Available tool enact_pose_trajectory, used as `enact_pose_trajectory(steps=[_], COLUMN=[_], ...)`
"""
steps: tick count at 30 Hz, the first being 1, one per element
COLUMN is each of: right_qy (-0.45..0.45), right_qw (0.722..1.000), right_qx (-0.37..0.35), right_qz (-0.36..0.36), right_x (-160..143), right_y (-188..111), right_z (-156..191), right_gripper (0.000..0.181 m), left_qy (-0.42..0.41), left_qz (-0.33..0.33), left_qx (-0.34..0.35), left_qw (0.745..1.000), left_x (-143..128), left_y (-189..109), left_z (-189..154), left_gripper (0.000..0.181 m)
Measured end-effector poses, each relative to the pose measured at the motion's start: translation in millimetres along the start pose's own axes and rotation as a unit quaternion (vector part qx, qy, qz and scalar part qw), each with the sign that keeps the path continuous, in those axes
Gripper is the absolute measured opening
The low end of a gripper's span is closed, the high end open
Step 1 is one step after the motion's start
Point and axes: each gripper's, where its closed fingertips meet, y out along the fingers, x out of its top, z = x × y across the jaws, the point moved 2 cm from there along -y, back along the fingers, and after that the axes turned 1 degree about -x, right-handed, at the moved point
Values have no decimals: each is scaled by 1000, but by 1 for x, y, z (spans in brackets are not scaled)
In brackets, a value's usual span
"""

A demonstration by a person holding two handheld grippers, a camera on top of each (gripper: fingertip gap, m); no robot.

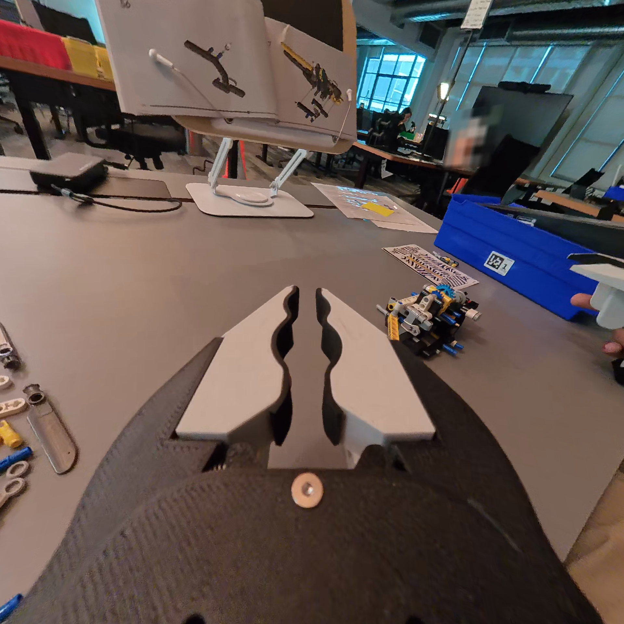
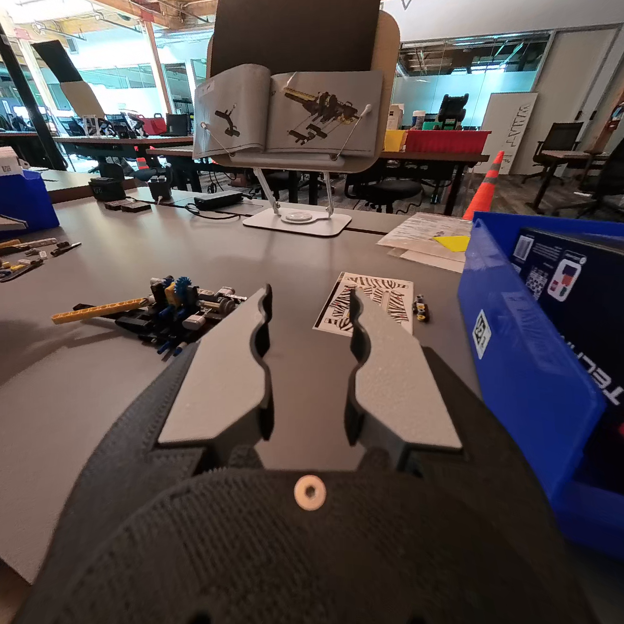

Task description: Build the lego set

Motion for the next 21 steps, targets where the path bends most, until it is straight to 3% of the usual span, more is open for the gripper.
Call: enact_pose_trajectory(steps=[17, 21], right_qy=[-12, -14], right_qw=[1000, 1000], right_qx=[3, 2], right_qz=[8, 8], right_x=[-2, -2], right_y=[2, 2], right_z=[3, 3], right_gripper=[42, 40], left_qy=[-20, 23], left_qz=[5, 9], left_qx=[4, 9], left_qw=[1000, 1000], left_x=[-1, -2], left_y=[1, 3], left_z=[5, -3], left_gripper=[4, 0])
